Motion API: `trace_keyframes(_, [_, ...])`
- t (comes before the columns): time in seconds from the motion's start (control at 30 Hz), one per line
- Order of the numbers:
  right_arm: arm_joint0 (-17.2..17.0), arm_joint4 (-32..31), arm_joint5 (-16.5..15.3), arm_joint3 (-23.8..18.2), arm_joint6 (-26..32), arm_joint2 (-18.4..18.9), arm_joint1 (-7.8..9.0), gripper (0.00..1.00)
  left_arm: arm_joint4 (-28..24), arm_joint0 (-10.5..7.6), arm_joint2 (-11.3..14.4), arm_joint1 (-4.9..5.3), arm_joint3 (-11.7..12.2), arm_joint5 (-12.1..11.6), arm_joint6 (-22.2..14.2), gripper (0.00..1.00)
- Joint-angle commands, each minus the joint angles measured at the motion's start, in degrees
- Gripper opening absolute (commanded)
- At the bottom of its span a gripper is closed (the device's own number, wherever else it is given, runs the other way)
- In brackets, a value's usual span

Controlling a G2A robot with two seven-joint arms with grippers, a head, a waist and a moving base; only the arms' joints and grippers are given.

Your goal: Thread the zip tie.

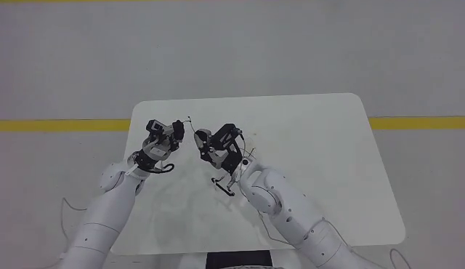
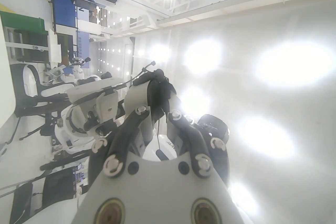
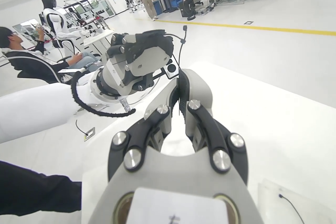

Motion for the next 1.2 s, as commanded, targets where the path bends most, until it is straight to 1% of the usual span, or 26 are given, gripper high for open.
trace_keyframes(0.0, [-0.09, -0.39, 0.10, 0.04, 0.14, 0.06, 0.04, 0.00, -0.05, -0.01, -0.02, 0.00, -0.06, 0.03, -0.04, 0.00])
trace_keyframes(0.27, [-0.54, -2.52, 0.81, -0.35, 0.89, 0.23, 0.24, 0.00, -1.08, 0.15, 0.09, -0.12, -0.46, -0.12, -0.52, 0.00])
trace_keyframes(0.53, [-0.91, -3.23, 0.96, -0.56, 1.13, 0.39, 0.35, 0.00, -1.59, 0.22, -0.02, -0.17, -0.68, -0.15, -0.70, 0.00])
trace_keyframes(1.17, [-1.14, -3.01, -0.09, -0.09, 1.84, 0.40, 0.46, 0.00, -3.63, 0.20, -0.24, -0.48, -1.08, -0.78, -0.87, 0.00])
